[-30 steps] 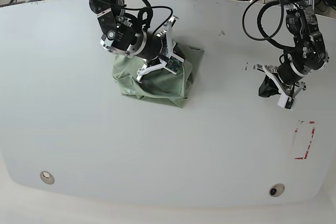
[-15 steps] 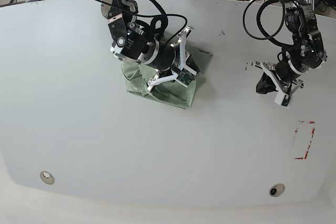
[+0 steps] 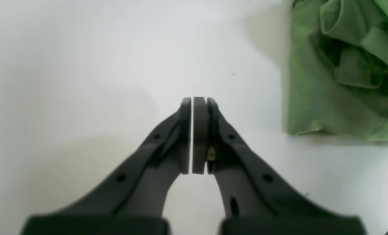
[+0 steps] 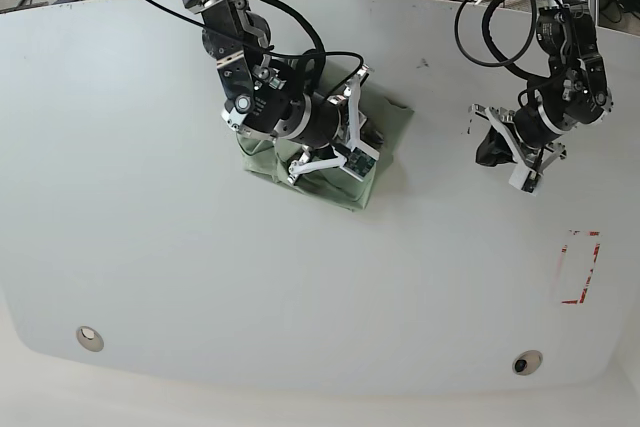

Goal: Layout the t-shirt on the table in an organized manner, then fold the t-shirt properly
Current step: 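Bring the left gripper back and grasp the bundle's edge beside the right gripper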

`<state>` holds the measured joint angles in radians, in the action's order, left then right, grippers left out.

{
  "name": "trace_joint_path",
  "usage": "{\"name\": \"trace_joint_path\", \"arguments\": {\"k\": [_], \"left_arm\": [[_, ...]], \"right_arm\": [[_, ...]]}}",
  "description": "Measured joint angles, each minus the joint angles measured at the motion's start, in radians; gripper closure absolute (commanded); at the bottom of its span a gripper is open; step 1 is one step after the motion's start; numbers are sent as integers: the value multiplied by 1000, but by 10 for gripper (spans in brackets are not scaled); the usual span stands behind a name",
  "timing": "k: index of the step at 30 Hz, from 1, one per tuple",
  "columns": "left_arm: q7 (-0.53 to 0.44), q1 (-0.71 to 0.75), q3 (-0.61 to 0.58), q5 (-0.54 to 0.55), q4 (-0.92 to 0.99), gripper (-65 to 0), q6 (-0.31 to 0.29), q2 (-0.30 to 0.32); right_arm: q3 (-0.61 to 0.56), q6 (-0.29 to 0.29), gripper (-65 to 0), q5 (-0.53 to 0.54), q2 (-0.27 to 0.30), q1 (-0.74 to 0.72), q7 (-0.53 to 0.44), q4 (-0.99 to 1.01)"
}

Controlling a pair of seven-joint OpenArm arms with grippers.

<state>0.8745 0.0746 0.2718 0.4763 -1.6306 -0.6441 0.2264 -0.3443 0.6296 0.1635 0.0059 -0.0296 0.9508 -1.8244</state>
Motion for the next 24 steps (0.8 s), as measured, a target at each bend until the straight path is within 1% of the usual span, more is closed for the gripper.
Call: {"name": "trace_joint_path", "arguments": {"k": [4, 7, 11, 18, 24], "left_arm": [[-2, -4, -40, 3, 7, 0, 0, -4], [-21, -17, -63, 4, 42, 0, 0, -13], [-37, -48, -86, -3, 98, 0, 3, -42], [-51, -98, -82, 5, 188, 0, 3, -94], [-56, -126, -100, -1, 298, 0, 4, -120]], "right_arm": [[0, 0, 0, 0, 0, 2, -1, 2], [0, 1, 0, 0, 0, 3, -5, 2], [0, -1, 0, -2, 2, 5, -4, 2], [0, -2, 0, -3, 3, 5, -4, 2], [0, -1, 0, 0, 2, 3, -5, 2]]}}
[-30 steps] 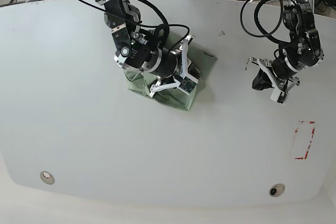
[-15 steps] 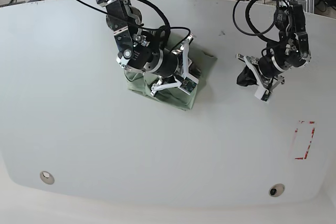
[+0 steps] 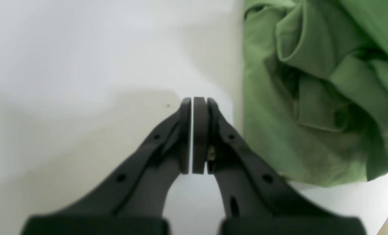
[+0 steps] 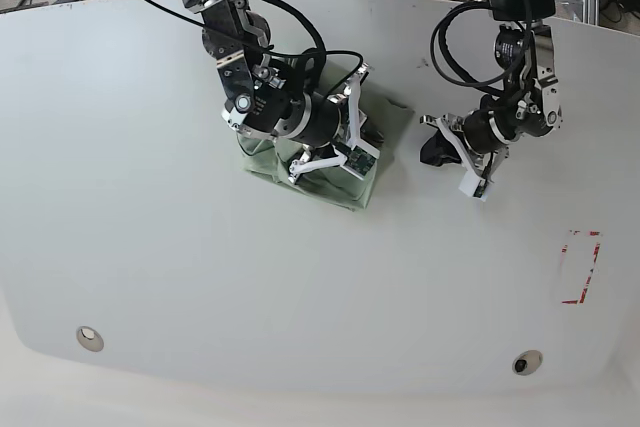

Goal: Layout the t-shirt on the table in an organized manner, then fold the t-shirt properly
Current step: 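Bring the left gripper back and grasp the bundle's edge beside the right gripper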

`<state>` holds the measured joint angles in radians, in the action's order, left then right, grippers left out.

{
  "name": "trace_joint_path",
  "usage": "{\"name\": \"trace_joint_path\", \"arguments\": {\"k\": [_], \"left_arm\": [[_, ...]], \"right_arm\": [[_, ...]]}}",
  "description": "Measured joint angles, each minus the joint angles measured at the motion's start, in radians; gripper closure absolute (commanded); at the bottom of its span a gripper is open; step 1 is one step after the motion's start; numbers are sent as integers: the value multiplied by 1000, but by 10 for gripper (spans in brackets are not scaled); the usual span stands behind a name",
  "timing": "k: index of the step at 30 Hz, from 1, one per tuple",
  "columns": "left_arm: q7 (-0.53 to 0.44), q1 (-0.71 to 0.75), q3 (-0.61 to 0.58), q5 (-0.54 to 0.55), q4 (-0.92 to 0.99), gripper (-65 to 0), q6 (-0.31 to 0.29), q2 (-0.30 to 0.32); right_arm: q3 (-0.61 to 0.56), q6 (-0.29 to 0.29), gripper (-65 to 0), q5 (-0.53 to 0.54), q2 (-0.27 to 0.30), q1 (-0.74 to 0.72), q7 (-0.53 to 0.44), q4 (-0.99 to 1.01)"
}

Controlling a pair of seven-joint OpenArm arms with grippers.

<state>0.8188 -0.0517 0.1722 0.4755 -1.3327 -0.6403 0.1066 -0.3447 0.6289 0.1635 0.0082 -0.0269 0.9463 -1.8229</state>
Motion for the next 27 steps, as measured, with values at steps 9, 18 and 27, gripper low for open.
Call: {"name": "trace_joint_path", "arguments": {"k": [9, 18, 27], "left_arm": [[-62, -46, -84, 23, 95, 0, -4, -7], [-66, -19, -86, 27, 77, 0, -4, -30], [-76, -4, -86, 40, 75, 0, -11, -31]], "right_arm": [[1, 0, 0, 0, 0, 2, 0, 1], [-4, 0, -2, -2, 0, 3, 0, 1], [-76, 1, -2, -3, -26, -18, 0, 53]]}}
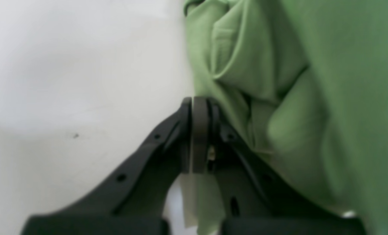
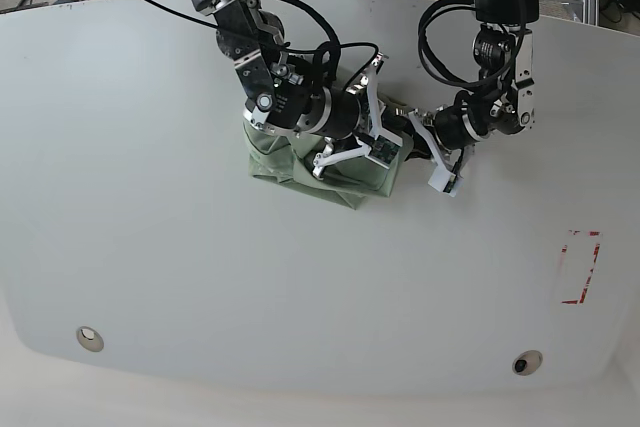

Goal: Layout the t-shirt on the table in an organized manner, then fold the t-shirt properly
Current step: 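Bring the left gripper back and grasp the bundle's edge beside the right gripper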

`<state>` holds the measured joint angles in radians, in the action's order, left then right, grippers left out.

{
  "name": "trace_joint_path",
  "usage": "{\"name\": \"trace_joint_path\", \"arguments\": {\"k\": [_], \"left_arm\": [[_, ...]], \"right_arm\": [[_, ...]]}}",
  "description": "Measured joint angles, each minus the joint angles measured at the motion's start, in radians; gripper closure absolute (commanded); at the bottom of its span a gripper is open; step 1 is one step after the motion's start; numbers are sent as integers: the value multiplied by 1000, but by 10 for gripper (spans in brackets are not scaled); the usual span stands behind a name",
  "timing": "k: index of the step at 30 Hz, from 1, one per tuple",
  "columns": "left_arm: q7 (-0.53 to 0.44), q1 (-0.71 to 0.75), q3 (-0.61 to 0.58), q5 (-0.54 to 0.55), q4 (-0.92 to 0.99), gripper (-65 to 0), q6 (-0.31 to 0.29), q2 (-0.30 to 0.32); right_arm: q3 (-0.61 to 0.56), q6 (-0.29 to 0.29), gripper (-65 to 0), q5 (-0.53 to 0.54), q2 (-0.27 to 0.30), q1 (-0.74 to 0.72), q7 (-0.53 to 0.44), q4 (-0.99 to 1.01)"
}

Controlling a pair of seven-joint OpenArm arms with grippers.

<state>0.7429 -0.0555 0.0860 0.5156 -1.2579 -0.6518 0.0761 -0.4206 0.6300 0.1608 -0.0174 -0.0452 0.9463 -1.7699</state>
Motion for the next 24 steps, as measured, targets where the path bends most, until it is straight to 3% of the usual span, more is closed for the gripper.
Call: {"name": "trace_joint_path", "arguments": {"k": [4, 19, 23, 24], "left_arm": [[0, 0, 0, 1, 0, 0, 0, 0], [13, 47, 5, -18, -68, 0, -39, 5], [11, 67, 5, -16, -85, 0, -40, 5], [12, 67, 5, -16, -85, 0, -42, 5]], "right_arm": [[3, -2, -2, 0, -22, -21, -3, 59], [2, -2, -3, -4, -21, -27, -62, 90], [3, -2, -52, -4, -21, -42, -65, 90], [3, -2, -98, -4, -22, -44, -69, 90]]}}
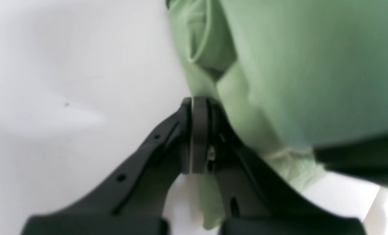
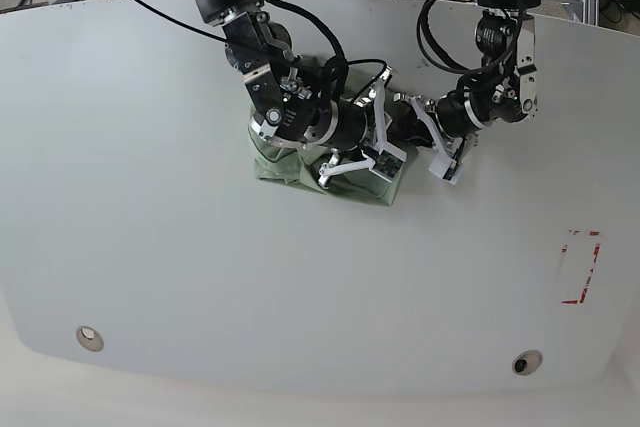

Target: Layout the t-shirt on the table in an organized manner, then fold the t-shirt properly

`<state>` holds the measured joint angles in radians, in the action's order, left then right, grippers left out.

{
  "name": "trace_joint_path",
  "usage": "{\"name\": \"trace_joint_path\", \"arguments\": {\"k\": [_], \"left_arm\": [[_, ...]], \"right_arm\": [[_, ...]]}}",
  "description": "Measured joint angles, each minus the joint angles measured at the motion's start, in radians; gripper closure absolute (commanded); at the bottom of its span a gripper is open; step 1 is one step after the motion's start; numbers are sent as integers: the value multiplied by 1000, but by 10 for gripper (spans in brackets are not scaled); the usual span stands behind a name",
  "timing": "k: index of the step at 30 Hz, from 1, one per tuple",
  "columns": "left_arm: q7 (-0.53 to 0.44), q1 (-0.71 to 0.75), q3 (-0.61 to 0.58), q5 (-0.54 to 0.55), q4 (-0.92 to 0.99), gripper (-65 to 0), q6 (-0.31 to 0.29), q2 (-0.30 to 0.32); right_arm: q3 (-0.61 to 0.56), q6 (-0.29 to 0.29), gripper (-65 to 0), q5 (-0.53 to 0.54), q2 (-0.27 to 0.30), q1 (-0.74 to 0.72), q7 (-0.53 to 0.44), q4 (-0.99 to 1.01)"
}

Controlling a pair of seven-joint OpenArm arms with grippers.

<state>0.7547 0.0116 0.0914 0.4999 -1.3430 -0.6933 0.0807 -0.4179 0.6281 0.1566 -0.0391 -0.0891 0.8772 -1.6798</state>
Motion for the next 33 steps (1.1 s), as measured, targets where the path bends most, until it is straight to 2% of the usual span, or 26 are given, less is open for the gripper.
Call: {"name": "trace_joint_path", "arguments": {"k": [7, 11, 14, 19, 24, 28, 33], "left_arm": [[11, 4, 29, -2, -6, 0, -4, -3], [19, 27, 68, -13, -48, 0, -2, 9], [54, 37, 73, -22, -84, 0, 0, 32], [95, 32, 101, -22, -150, 0, -2, 50], [125, 24, 183, -20, -216, 0, -1, 53], [157, 23, 219, -21, -262, 0, 0, 90], [165, 24, 221, -28, -324, 0, 0, 123]], "right_arm": [[0, 0, -320, 3, 0, 2, -18, 0], [0, 0, -409, 4, 0, 0, -21, 0], [0, 0, -452, 4, 0, 1, -21, 0], [0, 0, -461, 5, 0, 2, -17, -19], [3, 0, -461, 6, 15, 10, -1, -121], [8, 2, -460, 8, 54, 10, 42, -216], [75, 3, -460, 26, 108, 37, 44, -263]]}}
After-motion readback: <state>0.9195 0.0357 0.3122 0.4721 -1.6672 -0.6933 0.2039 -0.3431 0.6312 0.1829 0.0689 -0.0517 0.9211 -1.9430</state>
